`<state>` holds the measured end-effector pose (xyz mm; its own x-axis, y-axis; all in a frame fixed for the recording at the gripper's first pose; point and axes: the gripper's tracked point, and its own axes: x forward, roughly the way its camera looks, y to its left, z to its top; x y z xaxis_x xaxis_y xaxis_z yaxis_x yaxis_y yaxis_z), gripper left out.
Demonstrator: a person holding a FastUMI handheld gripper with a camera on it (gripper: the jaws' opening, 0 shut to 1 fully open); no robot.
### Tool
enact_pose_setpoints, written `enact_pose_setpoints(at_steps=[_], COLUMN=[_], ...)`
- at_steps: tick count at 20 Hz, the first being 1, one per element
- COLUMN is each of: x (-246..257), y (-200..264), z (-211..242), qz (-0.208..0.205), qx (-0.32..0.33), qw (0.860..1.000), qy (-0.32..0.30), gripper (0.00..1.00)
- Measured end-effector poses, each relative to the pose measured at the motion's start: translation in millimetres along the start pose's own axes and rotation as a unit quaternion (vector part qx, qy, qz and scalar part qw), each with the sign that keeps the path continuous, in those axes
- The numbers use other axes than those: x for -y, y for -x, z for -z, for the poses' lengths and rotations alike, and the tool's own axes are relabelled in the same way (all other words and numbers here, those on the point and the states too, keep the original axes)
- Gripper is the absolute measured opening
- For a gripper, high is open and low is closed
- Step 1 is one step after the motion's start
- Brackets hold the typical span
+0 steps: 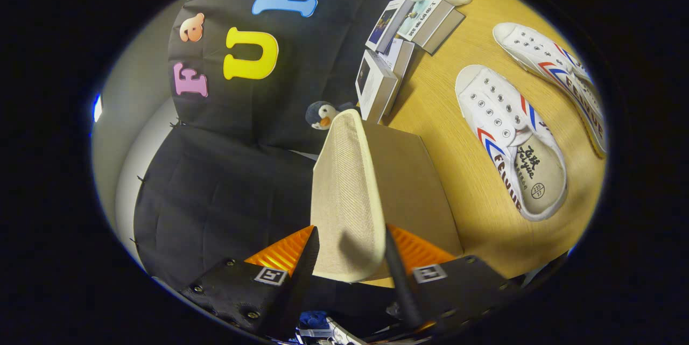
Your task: Open the storage box then place both shoes into the box .Put the left shoe in first, then the right shoe, with the right side of both shoes facing outward in a uniform manner.
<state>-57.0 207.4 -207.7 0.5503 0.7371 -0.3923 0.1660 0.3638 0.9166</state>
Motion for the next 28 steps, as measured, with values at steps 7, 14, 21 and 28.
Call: enact_pose_setpoints(at_steps=[7,14,21,28], x=[0.1,-60.9,-136.0,-196.9], y=[3.6,5.8,2.8,-20.9], z=[-4.2,-11.1,-2.7,28.2], qz=[-0.007,-0.049,-0.082,-0.104], qx=[0.006,-0.002,-0.005,-0.012], qw=[1.000,0.999,0.994,0.987], qy=[-0.002,0.007,0.066,0.123], gripper=[0.01,0.00,0.00,0.00])
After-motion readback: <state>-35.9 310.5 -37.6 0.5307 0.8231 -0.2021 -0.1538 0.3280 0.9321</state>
